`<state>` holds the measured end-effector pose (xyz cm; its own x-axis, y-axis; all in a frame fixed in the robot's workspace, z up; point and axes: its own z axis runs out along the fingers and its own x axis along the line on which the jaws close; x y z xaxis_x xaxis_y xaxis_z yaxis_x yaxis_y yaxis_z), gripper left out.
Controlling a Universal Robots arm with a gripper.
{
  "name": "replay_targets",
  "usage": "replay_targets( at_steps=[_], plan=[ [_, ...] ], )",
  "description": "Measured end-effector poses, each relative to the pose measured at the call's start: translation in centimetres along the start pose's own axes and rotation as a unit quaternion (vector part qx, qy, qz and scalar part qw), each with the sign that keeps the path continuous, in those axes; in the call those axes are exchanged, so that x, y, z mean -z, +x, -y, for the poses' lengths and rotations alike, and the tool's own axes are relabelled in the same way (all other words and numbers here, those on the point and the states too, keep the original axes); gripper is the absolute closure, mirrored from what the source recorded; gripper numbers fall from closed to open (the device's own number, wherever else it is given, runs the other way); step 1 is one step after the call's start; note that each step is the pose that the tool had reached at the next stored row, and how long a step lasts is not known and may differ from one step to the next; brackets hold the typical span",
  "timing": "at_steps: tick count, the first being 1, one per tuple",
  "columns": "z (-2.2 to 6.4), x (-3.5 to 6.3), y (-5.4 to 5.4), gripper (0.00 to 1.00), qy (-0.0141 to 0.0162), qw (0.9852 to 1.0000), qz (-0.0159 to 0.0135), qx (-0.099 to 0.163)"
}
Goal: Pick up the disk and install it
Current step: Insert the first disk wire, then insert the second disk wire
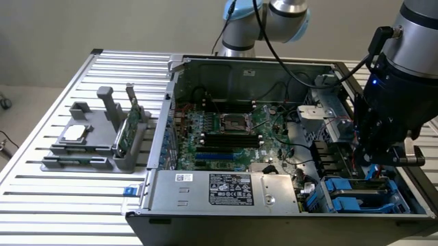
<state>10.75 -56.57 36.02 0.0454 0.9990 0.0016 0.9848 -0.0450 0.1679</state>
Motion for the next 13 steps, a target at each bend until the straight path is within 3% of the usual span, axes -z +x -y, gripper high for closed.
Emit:
replay_targets(
  at_steps=[13],
  plan=[
    [0.27,-1.17,-1.3,0.84,0.0002,1.0000,-0.0035,-0.001]
  ],
)
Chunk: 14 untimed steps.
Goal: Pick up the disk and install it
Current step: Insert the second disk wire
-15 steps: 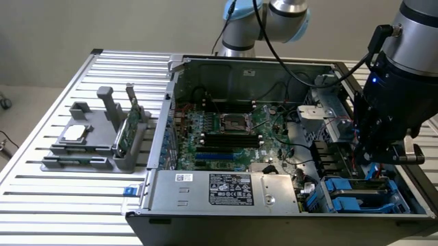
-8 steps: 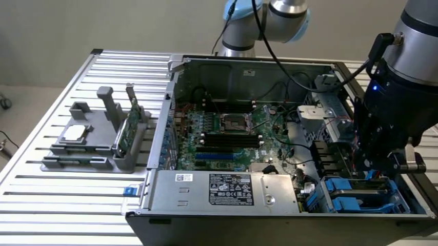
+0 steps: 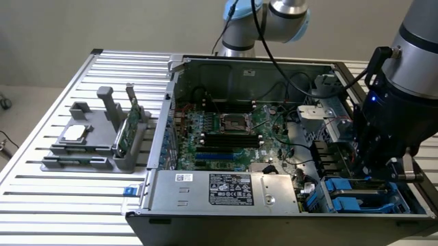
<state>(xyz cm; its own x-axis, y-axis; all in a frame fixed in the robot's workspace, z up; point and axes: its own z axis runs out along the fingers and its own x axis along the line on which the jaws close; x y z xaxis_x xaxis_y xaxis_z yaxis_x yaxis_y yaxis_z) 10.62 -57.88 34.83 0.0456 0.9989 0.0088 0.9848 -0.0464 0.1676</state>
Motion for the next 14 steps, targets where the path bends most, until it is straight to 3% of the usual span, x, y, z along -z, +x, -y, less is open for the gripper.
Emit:
replay_targets(
  at_steps=[14],
  plan=[
    [-0.25,-1.10,-0.2,0.84,0.0001,1.0000,-0.0010,0.000]
  ],
)
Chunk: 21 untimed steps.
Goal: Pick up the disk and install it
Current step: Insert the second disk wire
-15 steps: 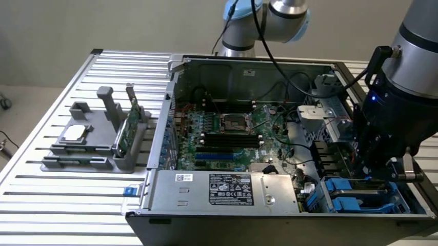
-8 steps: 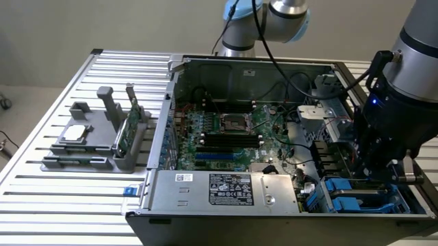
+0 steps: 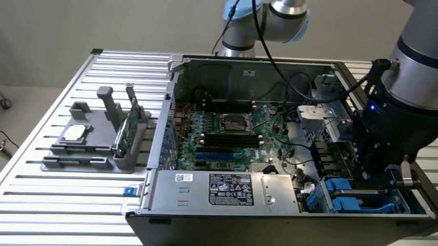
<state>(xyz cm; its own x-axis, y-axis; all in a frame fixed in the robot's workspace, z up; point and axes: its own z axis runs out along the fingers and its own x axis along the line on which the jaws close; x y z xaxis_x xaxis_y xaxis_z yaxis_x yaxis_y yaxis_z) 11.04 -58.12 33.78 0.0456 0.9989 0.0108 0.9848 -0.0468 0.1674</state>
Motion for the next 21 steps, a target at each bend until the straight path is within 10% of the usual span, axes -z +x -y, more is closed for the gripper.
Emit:
replay_targets(
  at_steps=[21],
  plan=[
    [-0.06,-0.88,-0.65,0.84,0.0002,1.0000,-0.0031,0.000]
  ],
)
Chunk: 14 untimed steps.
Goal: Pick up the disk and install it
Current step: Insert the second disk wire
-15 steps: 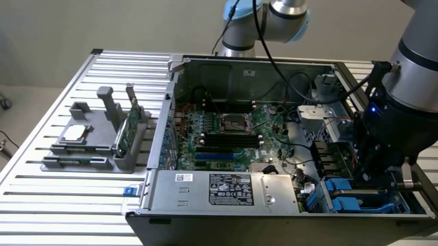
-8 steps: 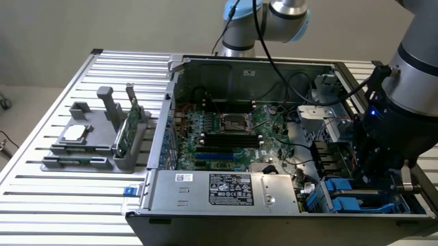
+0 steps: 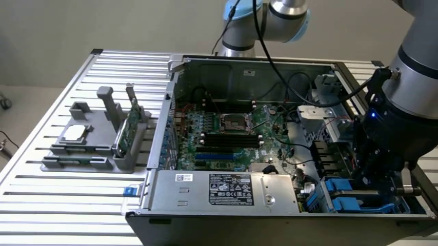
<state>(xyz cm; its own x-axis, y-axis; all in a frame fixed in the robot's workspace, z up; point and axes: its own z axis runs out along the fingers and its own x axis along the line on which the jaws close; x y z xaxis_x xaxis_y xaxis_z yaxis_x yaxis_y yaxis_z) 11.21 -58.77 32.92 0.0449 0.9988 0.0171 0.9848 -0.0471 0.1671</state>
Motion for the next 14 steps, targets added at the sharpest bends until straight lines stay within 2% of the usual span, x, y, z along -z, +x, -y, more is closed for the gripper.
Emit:
replay_targets(
  at_steps=[7,8,11,14],
  plan=[
    [-0.03,0.11,0.0,0.82,0.0000,1.0000,-0.0008,0.000],
    [-0.05,0.29,0.0,0.75,0.0000,1.0000,-0.0010,0.000],
    [0.00,1.35,0.0,0.75,0.0000,1.0000,-0.0005,0.000],
    [0.79,2.28,-0.1,0.75,0.0000,1.0000,-0.0006,0.000]
  ],
)
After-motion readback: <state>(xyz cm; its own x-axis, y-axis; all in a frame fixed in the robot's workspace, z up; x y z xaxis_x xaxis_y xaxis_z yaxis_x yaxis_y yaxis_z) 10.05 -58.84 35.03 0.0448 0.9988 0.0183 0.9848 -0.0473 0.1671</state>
